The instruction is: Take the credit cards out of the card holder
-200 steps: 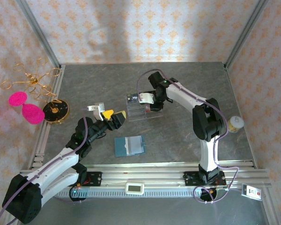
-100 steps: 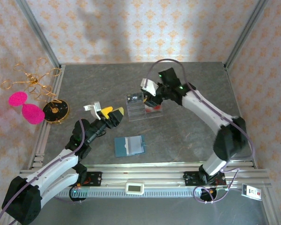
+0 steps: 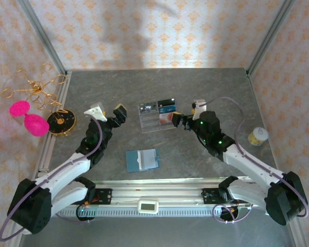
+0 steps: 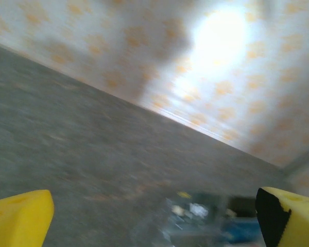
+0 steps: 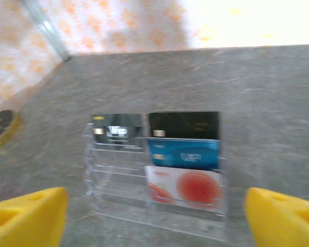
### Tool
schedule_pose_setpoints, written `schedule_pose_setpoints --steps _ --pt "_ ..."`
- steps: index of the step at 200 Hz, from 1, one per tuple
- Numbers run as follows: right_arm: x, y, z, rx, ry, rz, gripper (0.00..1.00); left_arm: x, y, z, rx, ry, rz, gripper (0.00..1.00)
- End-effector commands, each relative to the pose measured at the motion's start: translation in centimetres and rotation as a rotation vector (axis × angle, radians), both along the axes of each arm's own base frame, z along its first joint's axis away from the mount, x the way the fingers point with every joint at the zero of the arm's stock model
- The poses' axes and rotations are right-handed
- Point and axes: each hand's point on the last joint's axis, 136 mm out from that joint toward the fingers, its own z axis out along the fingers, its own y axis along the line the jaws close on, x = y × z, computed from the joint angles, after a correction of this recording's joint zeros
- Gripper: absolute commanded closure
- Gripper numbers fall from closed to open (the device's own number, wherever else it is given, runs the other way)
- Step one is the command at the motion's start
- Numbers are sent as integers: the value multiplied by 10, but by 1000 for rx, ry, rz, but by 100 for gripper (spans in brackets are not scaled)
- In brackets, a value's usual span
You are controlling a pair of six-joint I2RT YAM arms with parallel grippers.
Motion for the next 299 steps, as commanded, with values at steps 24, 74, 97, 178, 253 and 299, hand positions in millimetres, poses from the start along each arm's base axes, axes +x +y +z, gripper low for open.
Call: schedule_pose_setpoints --steps 24,74,97,178,253,299 --pt "6 -58 38 206 -90 -364 0 7 110 -17 355 163 410 1" --pt "7 -70 46 157 -122 -417 0 -2 131 -54 406 55 393 1" --pt "5 -86 51 128 -160 -491 0 5 126 -65 365 6 315 1" --pt "17 -152 24 -99 -249 -720 0 2 129 -81 357 9 345 1" --pt "25 -223 -47 -224 -239 -856 0 8 121 -81 384 5 300 1" --pt "39 -215 -76 -209 -254 -756 0 8 121 -81 383 3 301 1"
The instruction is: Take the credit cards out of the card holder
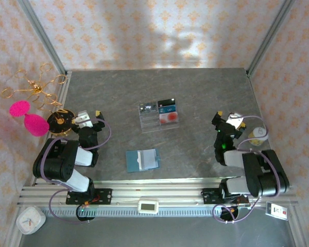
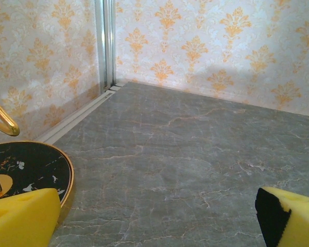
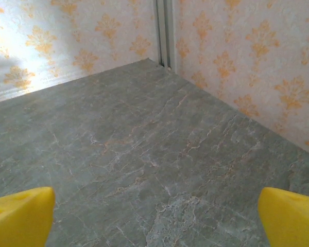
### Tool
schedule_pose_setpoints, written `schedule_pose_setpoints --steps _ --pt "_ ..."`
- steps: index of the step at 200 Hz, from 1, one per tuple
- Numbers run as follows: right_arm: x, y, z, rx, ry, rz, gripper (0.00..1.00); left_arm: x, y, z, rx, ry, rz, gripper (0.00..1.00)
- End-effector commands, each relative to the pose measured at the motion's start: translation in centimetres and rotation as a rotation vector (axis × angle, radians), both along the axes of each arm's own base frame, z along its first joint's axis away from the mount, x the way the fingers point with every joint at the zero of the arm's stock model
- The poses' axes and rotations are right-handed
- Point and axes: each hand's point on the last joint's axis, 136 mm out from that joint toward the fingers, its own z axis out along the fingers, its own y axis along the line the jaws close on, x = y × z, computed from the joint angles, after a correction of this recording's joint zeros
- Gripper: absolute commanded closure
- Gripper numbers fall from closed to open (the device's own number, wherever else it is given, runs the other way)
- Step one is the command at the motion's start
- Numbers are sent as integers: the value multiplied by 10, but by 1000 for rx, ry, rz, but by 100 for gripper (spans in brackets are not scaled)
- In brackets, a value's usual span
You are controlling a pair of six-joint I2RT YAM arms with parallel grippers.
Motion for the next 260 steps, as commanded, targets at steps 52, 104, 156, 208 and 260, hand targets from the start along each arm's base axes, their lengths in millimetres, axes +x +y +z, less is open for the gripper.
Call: schedule_pose_setpoints --steps 52,104,156,208,260 --pt "18 11 4 33 -86 114 0 6 -4 10 4 -34 -19 1" --pt "17 10 6 29 -97 112 0 6 -4 10 4 -33 -19 1" --pt "16 10 6 29 -98 113 0 6 -4 10 4 -33 -20 1" --pt "16 11 6 29 -98 113 0 6 -4 9 3 -33 -20 1" --pt "17 11 7 29 -99 114 0 6 -4 9 4 -32 -19 1"
